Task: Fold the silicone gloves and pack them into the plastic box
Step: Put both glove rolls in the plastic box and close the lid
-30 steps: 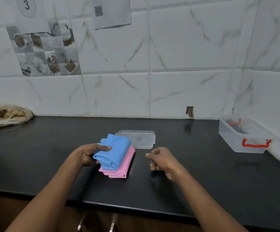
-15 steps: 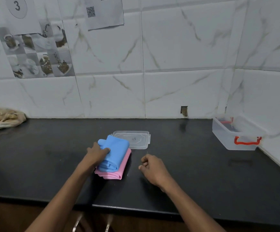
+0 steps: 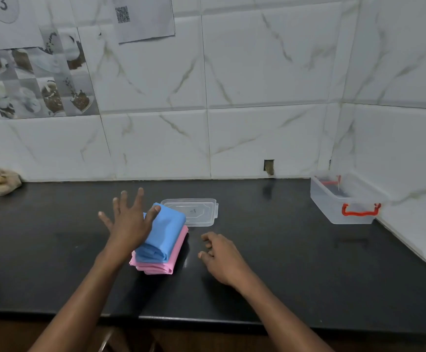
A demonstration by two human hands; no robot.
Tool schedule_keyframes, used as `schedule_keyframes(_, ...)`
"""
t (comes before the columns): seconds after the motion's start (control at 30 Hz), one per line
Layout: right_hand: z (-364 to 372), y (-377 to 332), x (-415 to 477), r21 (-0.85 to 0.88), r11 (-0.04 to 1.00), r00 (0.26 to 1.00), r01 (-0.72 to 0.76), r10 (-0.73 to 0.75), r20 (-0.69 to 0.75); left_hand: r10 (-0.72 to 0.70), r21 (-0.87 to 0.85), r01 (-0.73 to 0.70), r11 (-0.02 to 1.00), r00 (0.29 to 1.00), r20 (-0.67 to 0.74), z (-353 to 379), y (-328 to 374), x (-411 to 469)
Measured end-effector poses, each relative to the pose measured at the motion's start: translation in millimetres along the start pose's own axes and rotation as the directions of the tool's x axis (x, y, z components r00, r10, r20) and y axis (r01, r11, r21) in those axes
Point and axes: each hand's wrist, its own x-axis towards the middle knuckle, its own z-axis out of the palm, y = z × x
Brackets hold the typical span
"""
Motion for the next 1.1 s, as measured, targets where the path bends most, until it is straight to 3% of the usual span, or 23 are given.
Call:
schedule_keyframes(0.13, -36, 17, 1, -0.054, 0.998, 0.996, -0.013, 0.008, -0.092, 0.22, 0.054, -0.215, 0.975, 0.968, -0.121, 10, 13, -4)
schedule_keyframes(0.2, -69, 38, 8, -0.196, 0.977, 0.965, -0.083, 0.03, -0.261, 0.278, 0.194, -0.271, 0.943, 0.961, -0.006, 19, 7, -7)
schedule_keyframes(0.3, -134, 83, 16, -0.477, 0.819, 0.872, -0.319, 0.057, -0.486, 0.194, 0.342, -0.265, 0.902, 0.954, 0.228, 31, -1, -10)
schedule_keyframes(0.4, -185, 127, 25, -0.496, 0.707, 0.808, -0.504, 0.182, -0.56, 0.205, 0.379, -0.348, 0.857, 0.906, 0.369, 34, -9, -13)
schedule_keyframes(0.47, -202, 149, 31, -0.498, 0.673, 0.799, -0.547, 0.243, -0.55, 0.223, 0.427, -0.417, 0.802, 0.873, 0.434, 34, -14, -14)
schedule_keyframes(0.7, -205, 175, 31, -0.599, 0.564, 0.792, -0.568, 0.177, -0.584, 0.136, 0.203, -0.233, 0.951, 0.905, 0.403, 29, -7, -20)
schedule_keyframes(0.8, -210, 167, 23, -0.602, 0.635, 0.801, -0.485, 0.046, -0.597, 0.121, 0.159, -0.202, 0.966, 0.902, 0.414, 27, -7, -21)
schedule_keyframes(0.9, -210, 144, 8, -0.591, 0.768, 0.84, -0.245, -0.135, -0.525, 0.149, 0.123, -0.224, 0.967, 0.885, 0.44, 18, -6, -16)
schedule_keyframes(1.0, -198, 116, -20, -0.456, 0.888, 0.84, 0.052, -0.286, -0.461, 0.183, -0.006, -0.192, 0.981, 0.924, 0.336, 10, -4, -9)
schedule_keyframes(1.1, -176, 96, -43, -0.398, 0.881, 0.848, 0.256, -0.403, -0.345, 0.195, -0.084, -0.182, 0.98, 0.966, 0.172, 9, -1, -6)
